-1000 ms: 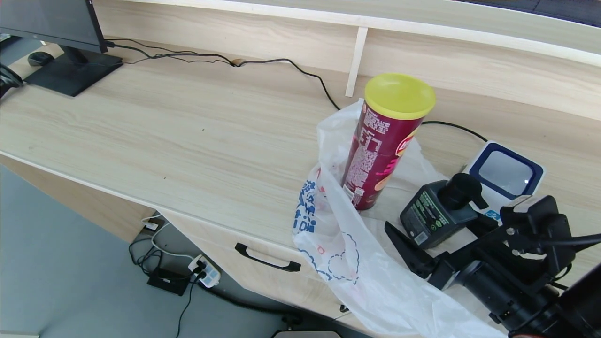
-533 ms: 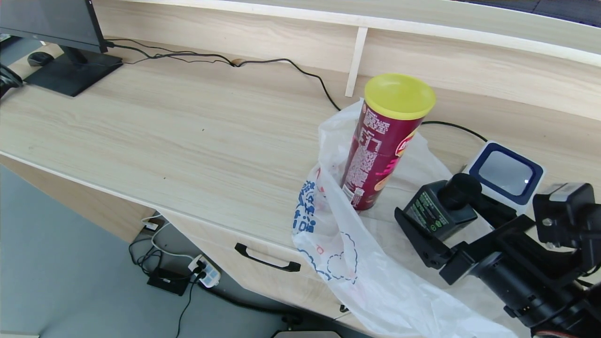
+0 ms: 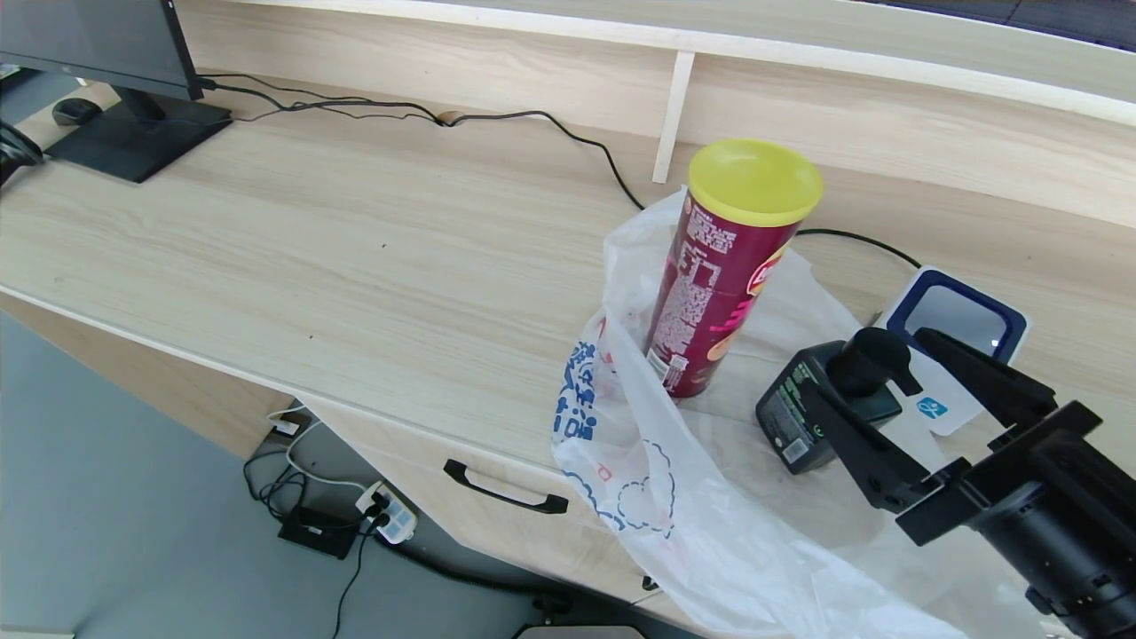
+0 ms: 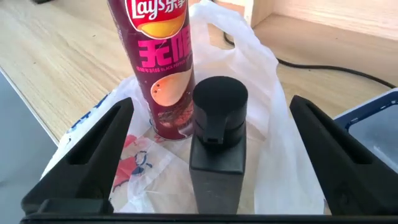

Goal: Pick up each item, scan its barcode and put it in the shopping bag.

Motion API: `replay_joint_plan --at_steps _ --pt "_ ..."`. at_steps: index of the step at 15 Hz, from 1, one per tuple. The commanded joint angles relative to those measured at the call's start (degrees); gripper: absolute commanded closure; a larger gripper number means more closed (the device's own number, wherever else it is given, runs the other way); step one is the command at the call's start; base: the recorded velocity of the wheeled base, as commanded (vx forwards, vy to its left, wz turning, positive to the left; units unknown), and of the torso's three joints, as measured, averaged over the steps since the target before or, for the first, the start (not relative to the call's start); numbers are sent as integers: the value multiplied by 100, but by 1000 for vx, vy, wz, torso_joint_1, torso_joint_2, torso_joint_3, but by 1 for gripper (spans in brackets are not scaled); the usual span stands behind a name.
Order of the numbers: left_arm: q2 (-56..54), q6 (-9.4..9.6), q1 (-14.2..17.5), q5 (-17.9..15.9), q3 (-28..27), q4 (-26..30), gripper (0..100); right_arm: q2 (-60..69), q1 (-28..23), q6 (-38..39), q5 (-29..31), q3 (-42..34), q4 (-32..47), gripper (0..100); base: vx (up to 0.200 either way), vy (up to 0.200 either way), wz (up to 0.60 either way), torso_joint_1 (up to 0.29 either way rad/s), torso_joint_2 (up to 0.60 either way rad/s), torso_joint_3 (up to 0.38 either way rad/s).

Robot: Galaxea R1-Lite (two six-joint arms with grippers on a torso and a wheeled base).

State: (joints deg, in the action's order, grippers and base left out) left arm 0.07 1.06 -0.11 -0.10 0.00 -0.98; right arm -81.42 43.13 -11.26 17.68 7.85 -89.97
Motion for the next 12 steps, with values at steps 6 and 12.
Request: replay_joint_plan --at_steps 6,12 --pt "1 -1 2 1 0 1 0 917 11 -148 -63 -785 -3 0 0 0 0 0 0 0" --pt "1 -1 2 1 0 1 0 1823 11 -297 -80 -785 102 0 0 0 0 0 0 0"
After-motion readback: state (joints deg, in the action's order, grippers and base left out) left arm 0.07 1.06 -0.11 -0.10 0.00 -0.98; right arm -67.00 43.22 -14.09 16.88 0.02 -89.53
